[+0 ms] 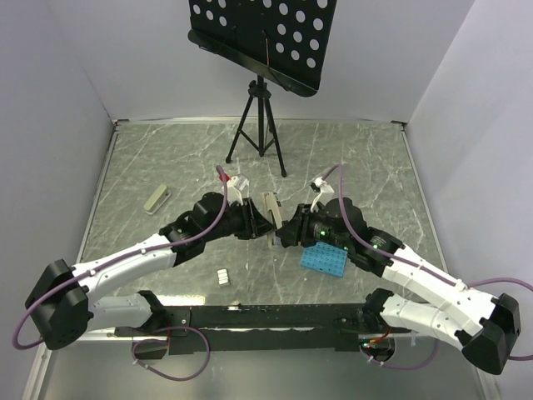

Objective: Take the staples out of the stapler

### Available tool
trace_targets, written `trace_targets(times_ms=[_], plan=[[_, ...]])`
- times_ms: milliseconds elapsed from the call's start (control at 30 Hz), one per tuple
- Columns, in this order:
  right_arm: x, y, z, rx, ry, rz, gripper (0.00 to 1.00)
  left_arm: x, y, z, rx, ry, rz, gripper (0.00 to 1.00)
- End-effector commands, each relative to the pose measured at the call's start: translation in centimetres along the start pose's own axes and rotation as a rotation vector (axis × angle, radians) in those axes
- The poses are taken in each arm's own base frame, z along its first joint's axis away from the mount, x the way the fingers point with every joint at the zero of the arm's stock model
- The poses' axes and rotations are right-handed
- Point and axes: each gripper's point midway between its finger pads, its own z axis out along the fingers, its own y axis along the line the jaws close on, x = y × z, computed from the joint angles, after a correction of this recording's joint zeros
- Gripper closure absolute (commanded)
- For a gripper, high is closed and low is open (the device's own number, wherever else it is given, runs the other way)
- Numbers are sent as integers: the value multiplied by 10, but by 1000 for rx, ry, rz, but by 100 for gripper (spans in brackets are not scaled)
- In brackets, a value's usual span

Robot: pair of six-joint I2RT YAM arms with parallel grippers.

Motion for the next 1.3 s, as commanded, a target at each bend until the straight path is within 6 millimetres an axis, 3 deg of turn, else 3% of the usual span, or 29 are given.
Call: trace_targets(times_ms=[0,133,233,267,367,433,467,533,633,967,1067,1200,1267], plan=[[-50,42,-10,-119,-181,-2,100,5,-5,3,35,23,-11,63],[-47,35,-5,-92,-170,-5,100,5,-10,0,55,22,-8,64],[-45,27,-2,-64,-183,-2,100,7,-27,-3,152,33,-13,82],[-41,23,-1,-57,-179,-3,100,11,-33,-6,194,52,-13,98],[-37,24,-4,-83,-180,-6,66,13,-31,-10,199,36,-58,99],[-31,29,-10,-122,-168,-13,51,13,-27,-11,175,29,-83,99],[-26,25,-10,-117,-162,-10,38,10,-27,-13,168,14,-87,99],[-18,18,-12,-112,-168,-4,30,3,-27,-14,148,-14,-106,99],[-9,13,-12,-112,-156,15,29,-6,-27,-17,136,-59,-110,99],[19,8,5,-115,-67,44,31,-10,-18,-17,115,-112,-136,99],[22,11,7,-130,-68,42,38,-9,-12,-18,102,-130,-162,99],[20,7,6,-107,-87,62,57,-10,-8,-18,83,-145,-166,99],[17,7,5,-99,-103,73,59,-12,0,-20,58,-172,-188,99]])
